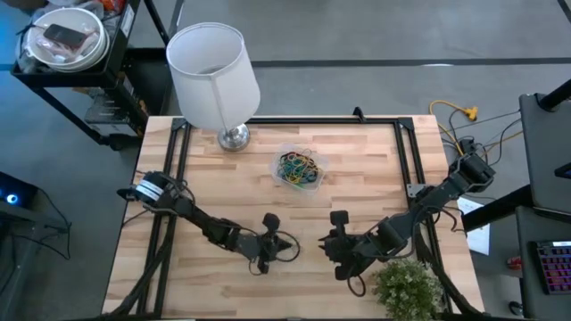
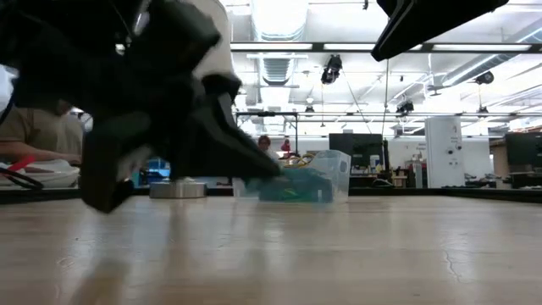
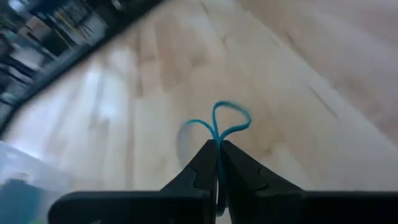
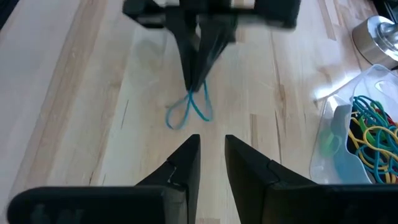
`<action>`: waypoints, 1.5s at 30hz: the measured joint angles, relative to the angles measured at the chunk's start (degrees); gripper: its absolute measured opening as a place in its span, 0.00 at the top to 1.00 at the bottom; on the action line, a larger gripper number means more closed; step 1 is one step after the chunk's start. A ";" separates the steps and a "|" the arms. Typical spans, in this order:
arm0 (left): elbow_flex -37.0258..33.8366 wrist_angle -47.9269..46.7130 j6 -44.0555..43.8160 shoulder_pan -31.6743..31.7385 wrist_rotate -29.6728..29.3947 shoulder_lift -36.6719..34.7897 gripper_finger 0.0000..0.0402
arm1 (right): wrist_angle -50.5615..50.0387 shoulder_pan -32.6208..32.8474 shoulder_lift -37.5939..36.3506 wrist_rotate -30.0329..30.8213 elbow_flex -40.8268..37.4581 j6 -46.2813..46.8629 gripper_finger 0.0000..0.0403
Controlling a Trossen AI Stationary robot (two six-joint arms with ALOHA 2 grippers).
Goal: Pick and place rubber bands into bin
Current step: Put the blue rubber bands into the bin
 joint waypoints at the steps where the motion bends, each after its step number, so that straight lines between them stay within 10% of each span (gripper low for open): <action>1: -0.30 0.37 0.51 -0.33 -0.83 -0.75 1.00 | -0.10 0.00 -0.01 0.00 -0.03 0.00 0.83; 12: -2.87 -12.07 -2.08 -0.77 0.43 -4.43 0.98 | 0.31 0.00 0.00 0.02 -0.11 0.00 0.83; 21: -2.87 -13.19 -2.24 -0.76 0.22 -4.45 0.72 | 1.01 -0.01 0.00 0.02 -0.35 0.00 0.83; 32: -2.84 -15.34 -3.77 -0.76 -8.06 -5.19 0.60 | 1.02 -0.02 -0.01 0.02 -0.74 0.00 0.83; 39: -3.33 -17.92 -9.41 -0.70 -26.27 -7.59 0.60 | 1.22 -0.02 -0.01 0.02 -0.76 0.00 0.83; 45: -3.54 -19.78 -9.74 -0.86 -25.79 -8.41 0.60 | 1.20 -0.02 0.00 0.02 -0.83 0.00 0.83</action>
